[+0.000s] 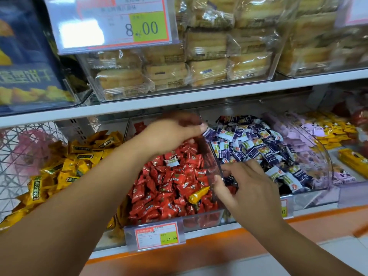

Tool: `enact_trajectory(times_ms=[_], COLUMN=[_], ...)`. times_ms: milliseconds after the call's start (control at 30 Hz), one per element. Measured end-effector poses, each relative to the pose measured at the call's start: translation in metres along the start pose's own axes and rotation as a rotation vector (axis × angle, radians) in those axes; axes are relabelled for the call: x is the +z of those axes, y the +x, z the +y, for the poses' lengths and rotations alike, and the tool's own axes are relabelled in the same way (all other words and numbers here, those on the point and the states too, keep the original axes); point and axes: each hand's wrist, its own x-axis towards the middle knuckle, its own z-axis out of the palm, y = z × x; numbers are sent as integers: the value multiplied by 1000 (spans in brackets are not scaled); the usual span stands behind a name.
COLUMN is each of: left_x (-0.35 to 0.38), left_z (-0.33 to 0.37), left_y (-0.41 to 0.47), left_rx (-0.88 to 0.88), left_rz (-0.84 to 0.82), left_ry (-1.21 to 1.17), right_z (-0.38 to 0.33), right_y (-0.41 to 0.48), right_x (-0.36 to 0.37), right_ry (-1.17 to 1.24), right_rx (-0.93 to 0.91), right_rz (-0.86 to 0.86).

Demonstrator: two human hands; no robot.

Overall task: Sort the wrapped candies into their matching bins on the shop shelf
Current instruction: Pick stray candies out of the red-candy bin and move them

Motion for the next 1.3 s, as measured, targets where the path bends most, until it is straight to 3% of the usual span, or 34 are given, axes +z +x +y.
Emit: enact_trajectory(times_ms=[133, 200, 400, 567, 700, 867, 1033, 1167, 1200, 1300], left_x=[24, 21, 12, 13, 6, 1, 28, 31, 30, 36], left_z=[17, 5, -64, -70, -73, -36, 22, 1, -11, -41], left_y=[8, 4, -3, 4, -2, -11, 11, 4, -3, -20], left_rx=[-33, -50, -107, -97, -102, 35, 166, 162, 130, -1], left_rz=[148, 130, -64, -120, -117, -32, -22, 46, 12, -321], left_ry=[-21, -43, 578, 758, 588, 251, 146, 122, 137, 339], right_z=[0, 0, 0, 0, -1, -2, -1, -1, 0, 1], right_y=[0, 0, 0, 0, -1, 0, 1, 1, 1, 0], right_x=[0, 0, 0, 0, 0, -1, -2, -3, -2, 0], right_ry=[-1, 4, 15, 4, -13, 0, -4, -6, -7, -14], right_rx=[-8, -8, -5, -5, -2, 1, -3, -9, -8, -4], right_rz=[12, 15, 12, 10, 7, 6, 11, 11, 4, -8])
